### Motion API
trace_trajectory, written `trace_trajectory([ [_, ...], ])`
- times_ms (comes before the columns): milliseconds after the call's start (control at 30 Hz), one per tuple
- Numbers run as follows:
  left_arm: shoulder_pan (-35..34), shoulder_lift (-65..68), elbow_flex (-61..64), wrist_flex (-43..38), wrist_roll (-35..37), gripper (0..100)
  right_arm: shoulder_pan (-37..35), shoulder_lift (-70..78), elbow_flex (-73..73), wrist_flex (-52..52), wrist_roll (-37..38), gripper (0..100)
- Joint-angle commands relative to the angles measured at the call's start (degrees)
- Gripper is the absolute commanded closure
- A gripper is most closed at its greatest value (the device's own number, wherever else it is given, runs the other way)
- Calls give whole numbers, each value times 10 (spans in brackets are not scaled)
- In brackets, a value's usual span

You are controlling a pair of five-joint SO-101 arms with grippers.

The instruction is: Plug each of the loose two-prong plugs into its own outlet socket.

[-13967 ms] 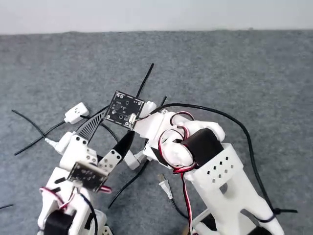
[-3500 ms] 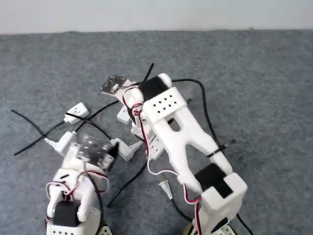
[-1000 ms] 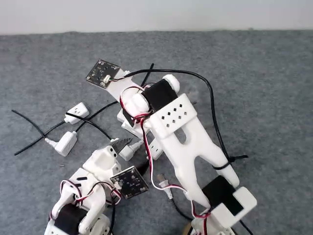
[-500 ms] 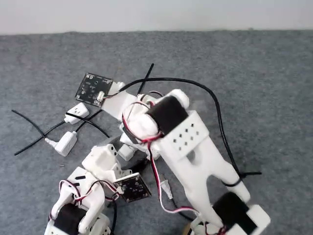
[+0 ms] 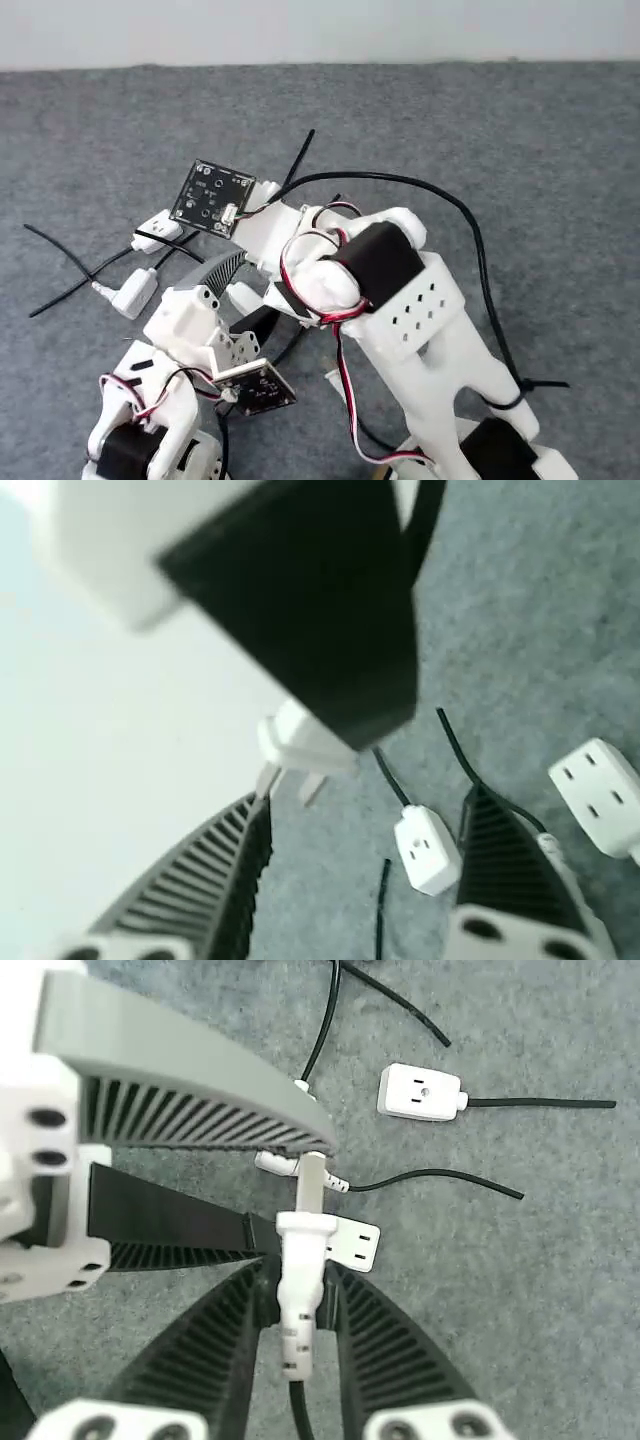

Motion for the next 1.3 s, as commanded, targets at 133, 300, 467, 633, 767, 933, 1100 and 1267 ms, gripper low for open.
trace_trajectory([
  [133, 25, -7, -79, 57, -7, 702, -4, -24, -4, 23, 7, 991],
  [300, 30, -7, -76, 70, -7, 702, -5, -23, -4, 22, 5, 991],
  [467, 25, -7, -90, 70, -8, 702, -5, -23, -3, 22, 4, 991],
  [633, 29, -7, -138, 109, -8, 702, -3, -23, -3, 22, 4, 991],
  [767, 26, -7, -148, 135, -9, 702, -2, -23, -4, 22, 4, 991],
  [933, 25, -7, -164, 136, -9, 702, -4, -23, -4, 22, 4, 991],
  [1100, 30, -6, -202, 157, -9, 702, -3, -26, -4, 22, 4, 991],
  [1267, 30, -6, -213, 173, -17, 702, -5, -24, -5, 22, 4, 991],
])
